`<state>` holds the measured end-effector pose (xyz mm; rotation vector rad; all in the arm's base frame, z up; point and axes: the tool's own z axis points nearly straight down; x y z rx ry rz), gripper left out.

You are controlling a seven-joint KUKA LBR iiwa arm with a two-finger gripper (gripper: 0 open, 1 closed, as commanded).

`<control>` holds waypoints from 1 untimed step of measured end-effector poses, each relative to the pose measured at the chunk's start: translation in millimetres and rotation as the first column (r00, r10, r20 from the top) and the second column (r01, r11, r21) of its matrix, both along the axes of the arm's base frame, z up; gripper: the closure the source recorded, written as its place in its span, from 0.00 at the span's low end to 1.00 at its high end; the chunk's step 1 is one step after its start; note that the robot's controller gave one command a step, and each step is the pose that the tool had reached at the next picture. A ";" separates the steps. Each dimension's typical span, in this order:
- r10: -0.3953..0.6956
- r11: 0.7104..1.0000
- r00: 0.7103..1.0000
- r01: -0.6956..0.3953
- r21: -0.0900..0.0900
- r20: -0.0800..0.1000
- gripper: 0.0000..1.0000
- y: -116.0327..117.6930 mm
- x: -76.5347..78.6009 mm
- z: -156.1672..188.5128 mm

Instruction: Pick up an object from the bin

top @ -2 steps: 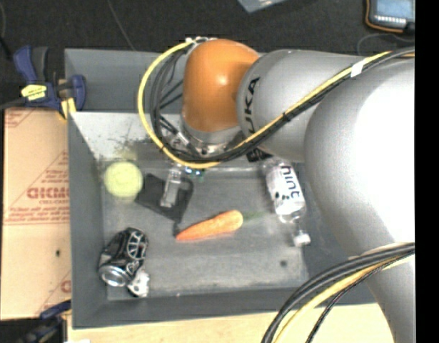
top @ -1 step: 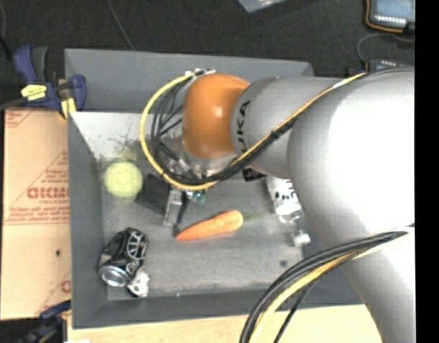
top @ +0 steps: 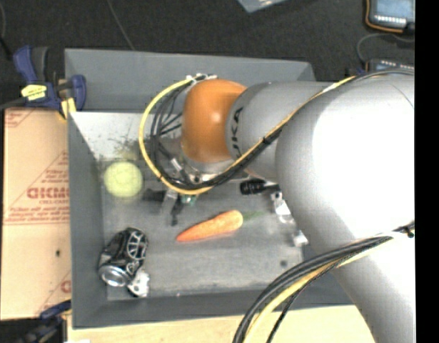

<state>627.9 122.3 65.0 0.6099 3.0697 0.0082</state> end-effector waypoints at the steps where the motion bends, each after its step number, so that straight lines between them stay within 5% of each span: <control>1: -0.028 1.000 1.000 0.028 0.001 0.000 1.00 0.9 -0.6 1.3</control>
Offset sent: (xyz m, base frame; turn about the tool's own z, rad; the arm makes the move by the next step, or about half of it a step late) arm 0.0001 -0.0002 0.0180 0.0000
